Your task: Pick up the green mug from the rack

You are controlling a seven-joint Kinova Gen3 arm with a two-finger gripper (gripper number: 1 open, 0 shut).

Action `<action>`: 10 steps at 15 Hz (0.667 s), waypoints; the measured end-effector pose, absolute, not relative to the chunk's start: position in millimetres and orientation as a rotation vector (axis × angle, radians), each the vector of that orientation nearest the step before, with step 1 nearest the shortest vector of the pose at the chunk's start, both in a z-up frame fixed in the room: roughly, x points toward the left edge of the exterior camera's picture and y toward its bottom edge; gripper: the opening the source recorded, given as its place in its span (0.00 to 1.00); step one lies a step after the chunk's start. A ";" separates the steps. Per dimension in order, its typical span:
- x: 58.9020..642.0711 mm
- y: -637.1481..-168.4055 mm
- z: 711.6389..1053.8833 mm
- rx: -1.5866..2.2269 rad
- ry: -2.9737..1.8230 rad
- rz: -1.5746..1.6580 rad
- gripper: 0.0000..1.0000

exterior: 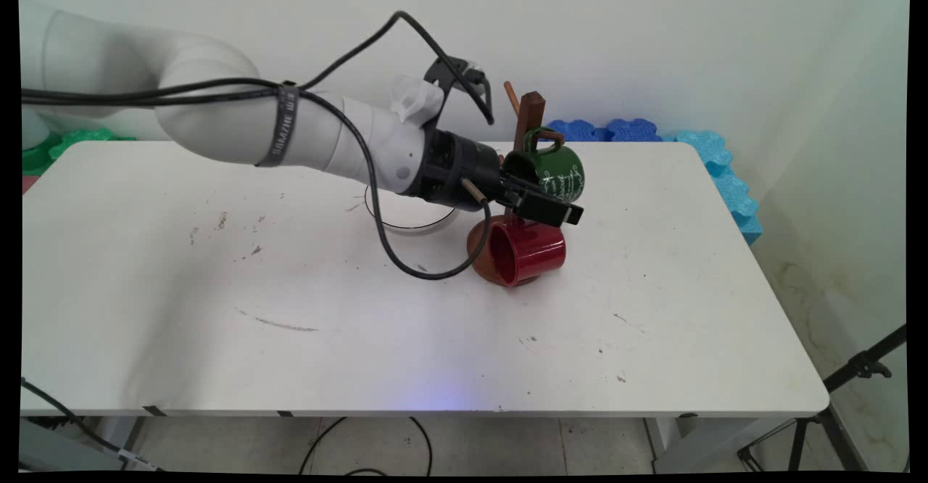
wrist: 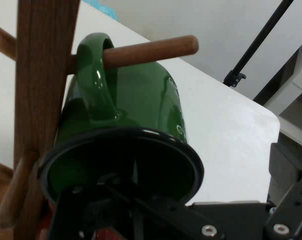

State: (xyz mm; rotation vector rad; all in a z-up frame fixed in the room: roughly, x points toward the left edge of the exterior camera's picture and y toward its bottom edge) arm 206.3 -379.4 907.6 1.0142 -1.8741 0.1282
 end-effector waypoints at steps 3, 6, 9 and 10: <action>202.7 -382.8 901.7 1.002 -1.870 0.141 1.00; 200.9 -384.6 898.7 0.987 -1.860 0.156 0.00; 200.2 -385.2 897.2 0.973 -1.852 0.166 0.00; 200.0 -385.1 897.0 0.968 -1.850 0.168 0.00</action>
